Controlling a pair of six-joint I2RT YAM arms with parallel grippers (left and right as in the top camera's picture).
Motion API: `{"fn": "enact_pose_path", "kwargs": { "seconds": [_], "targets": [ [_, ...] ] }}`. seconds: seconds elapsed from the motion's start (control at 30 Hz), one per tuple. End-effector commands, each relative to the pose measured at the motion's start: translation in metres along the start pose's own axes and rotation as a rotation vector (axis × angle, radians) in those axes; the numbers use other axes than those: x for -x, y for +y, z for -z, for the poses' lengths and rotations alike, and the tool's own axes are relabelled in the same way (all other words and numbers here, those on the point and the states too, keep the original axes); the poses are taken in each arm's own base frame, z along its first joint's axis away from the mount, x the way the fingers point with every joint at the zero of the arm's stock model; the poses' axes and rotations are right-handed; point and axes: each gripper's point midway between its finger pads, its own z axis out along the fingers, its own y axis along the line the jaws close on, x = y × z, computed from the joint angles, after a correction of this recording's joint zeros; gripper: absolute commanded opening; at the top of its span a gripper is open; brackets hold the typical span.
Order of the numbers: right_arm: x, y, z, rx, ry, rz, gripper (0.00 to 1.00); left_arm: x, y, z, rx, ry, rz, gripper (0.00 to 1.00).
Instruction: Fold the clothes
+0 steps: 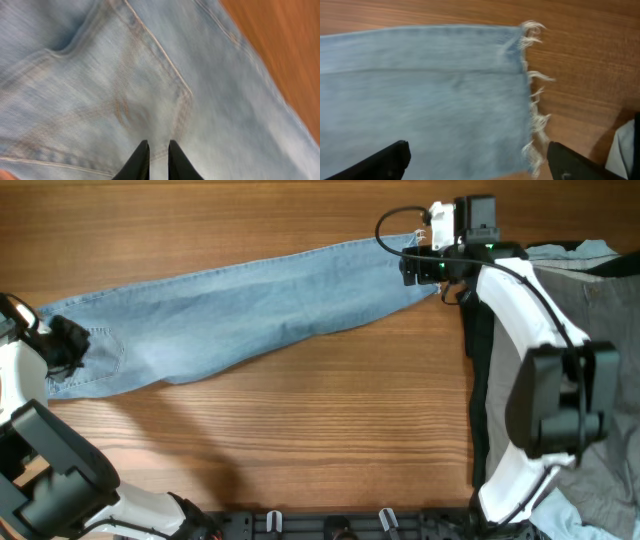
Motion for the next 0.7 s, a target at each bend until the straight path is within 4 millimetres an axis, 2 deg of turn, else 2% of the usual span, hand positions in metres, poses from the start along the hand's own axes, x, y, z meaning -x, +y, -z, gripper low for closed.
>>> {"fn": "enact_pose_path", "kwargs": {
  "seconds": [0.0, 0.03, 0.13, 0.17, 0.2, 0.27, 0.37, 0.47, 0.5, 0.6, 0.63, 0.67],
  "targets": [
    [-0.029, -0.025, -0.037, 0.020, 0.070, -0.040, 0.70, -0.029, -0.024, -0.001, -0.089, 0.110, -0.178, 0.14],
    [-0.036, -0.024, -0.046, 0.045, 0.087, -0.050, 0.70, -0.038, -0.026, -0.002, -0.081, 0.140, -0.202, 0.14],
    [-0.050, -0.021, -0.061, 0.074, 0.125, -0.061, 0.52, -0.047, -0.032, -0.003, -0.077, 0.167, -0.223, 0.15],
    [-0.050, -0.020, -0.061, 0.078, 0.126, -0.062, 0.43, -0.048, -0.033, -0.003, -0.075, 0.167, -0.227, 0.15],
    [-0.049, -0.020, -0.060, 0.077, 0.123, -0.061, 0.25, -0.048, -0.031, -0.004, -0.057, 0.163, -0.234, 0.15],
    [-0.048, -0.021, -0.057, 0.076, 0.125, -0.064, 0.04, -0.047, -0.028, -0.005, -0.026, 0.156, -0.242, 0.16],
    [-0.028, -0.019, -0.035, 0.070, 0.067, -0.050, 0.04, -0.045, -0.027, -0.005, -0.019, 0.150, -0.243, 0.17],
    [0.014, -0.013, 0.015, 0.058, -0.069, -0.015, 0.05, -0.037, -0.020, -0.006, 0.028, 0.116, -0.251, 0.24],
    [0.024, -0.010, 0.028, 0.060, -0.104, -0.005, 0.10, -0.036, -0.020, -0.006, 0.026, 0.112, -0.252, 0.25],
    [0.036, 0.006, 0.046, 0.134, -0.157, 0.037, 0.11, -0.036, -0.021, -0.006, 0.026, 0.109, -0.253, 0.26],
    [0.036, 0.010, 0.046, 0.154, -0.159, 0.037, 0.11, -0.036, -0.021, -0.006, 0.025, 0.110, -0.252, 0.26],
    [0.035, 0.013, 0.046, 0.173, -0.154, 0.035, 0.04, -0.036, -0.021, -0.006, 0.026, 0.110, -0.252, 0.26]
  ]
}}
